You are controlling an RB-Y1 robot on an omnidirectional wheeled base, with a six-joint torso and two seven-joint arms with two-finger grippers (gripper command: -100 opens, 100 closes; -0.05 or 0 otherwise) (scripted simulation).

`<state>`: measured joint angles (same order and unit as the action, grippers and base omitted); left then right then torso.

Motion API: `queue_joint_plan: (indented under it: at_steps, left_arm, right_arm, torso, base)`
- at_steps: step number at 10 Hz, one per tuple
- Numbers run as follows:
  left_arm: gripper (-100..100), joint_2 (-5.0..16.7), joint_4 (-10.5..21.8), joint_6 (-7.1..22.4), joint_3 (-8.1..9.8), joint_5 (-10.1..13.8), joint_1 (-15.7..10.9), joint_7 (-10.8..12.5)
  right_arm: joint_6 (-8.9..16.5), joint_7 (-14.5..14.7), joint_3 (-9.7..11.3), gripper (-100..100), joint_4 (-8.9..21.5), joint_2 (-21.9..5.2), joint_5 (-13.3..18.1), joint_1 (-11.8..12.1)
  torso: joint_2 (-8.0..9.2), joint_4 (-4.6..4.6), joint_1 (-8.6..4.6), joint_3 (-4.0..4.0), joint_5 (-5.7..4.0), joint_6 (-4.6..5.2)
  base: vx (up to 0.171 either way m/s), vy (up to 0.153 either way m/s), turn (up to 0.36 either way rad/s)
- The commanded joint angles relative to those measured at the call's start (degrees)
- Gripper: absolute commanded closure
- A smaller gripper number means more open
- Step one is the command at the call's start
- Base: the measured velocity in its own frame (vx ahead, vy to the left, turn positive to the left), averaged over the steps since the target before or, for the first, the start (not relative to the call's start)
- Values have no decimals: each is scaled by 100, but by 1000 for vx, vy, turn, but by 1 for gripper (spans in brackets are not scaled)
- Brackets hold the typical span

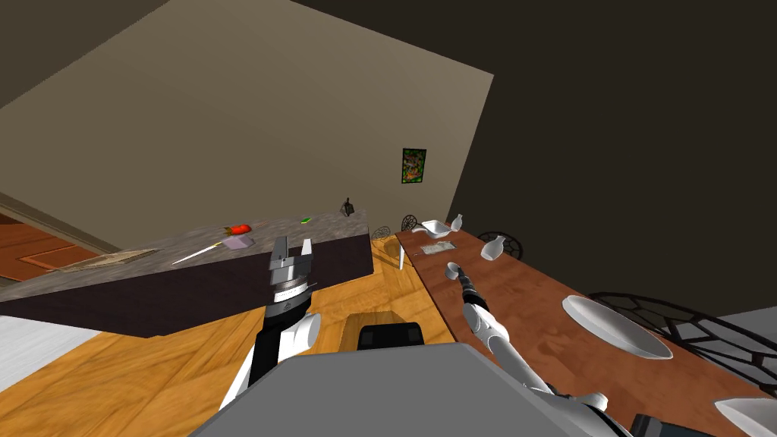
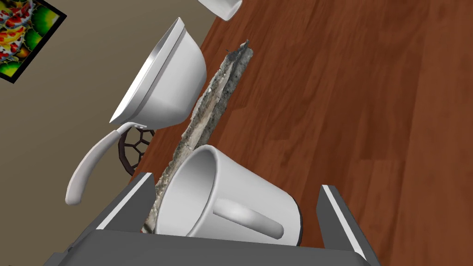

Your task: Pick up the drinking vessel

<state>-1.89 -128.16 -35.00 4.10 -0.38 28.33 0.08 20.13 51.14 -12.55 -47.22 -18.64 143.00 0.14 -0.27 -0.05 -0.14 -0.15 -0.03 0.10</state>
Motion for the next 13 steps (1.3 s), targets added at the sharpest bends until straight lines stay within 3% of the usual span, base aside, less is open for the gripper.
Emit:
queue_joint_plan:
  at_steps: [1, 2, 3, 4, 5, 7, 8, 9, 10, 13]
  left_arm:
    - [0, 0, 0, 0, 0, 0, 0, 0]
    - [0, 0, 0, 0, 0, 0, 0, 0]
    - [0, 0, 0, 0, 0, 0, 0, 0]
    - [0, 0, 0, 0, 0, 0, 0, 0]
    - [0, 0, 0, 0, 0, 0, 0, 0]
    - [0, 0, 0, 0, 0, 0, 1, 0]
    - [0, 0, 0, 0, 0, 0, 0, 0]
    - [0, 0, 0, 0, 0, 0, 1, 0]
    - [0, 0, 0, 0, 0, 0, 0, 0]
    - [0, 0, 0, 0, 0, 0, 1, 0]
  right_arm:
    - [11, 39, -49, -100, 118, -15, 185, -91]
    - [5, 23, -30, -100, 79, -13, 113, -60]
    - [7, 27, -32, 0, 88, -14, 126, -68]
    - [61, -260, -53, -100, 33, -51, 400, 73]
    - [116, -415, -73, -100, -20, -88, 562, 213]
    - [116, -595, -73, -100, -20, -88, 676, 213]
    - [170, -825, -94, -100, -74, -125, 938, 354]
    - [170, -905, -94, -100, -74, -125, 952, 354]
    - [225, -1127, -115, -100, -127, -161, 1196, 494]
    - [279, -1526, -136, -100, -181, -198, 1504, 634]
  torso:
    - [0, 0, 0, 0, 0, 0]
    - [-4, -1, 4, -2, 1, -1]
    - [5, 0, 7, 2, 1, 2]
    - [13, 2, 10, 7, 2, 1]
    - [4, 0, 15, 3, 3, 4]
    - [-20, -4, 22, -11, 5, 0]
    - [-9, -3, 15, -6, 3, 0]
    - [-10, -3, 14, -6, 3, 2]
    - [-6, -2, 16, -4, 3, 1]
    - [-9, -3, 17, -5, 4, 2]
  base:
    - [61, -16, 71]
    - [29, -8, 18]
    - [5, -2, -2]
    - [51, 15, -57]
    - [106, 38, -97]
    - [89, 19, -5]
    - [76, 10, -40]
    - [67, 17, -43]
    - [83, 16, -62]
    - [73, 18, -33]
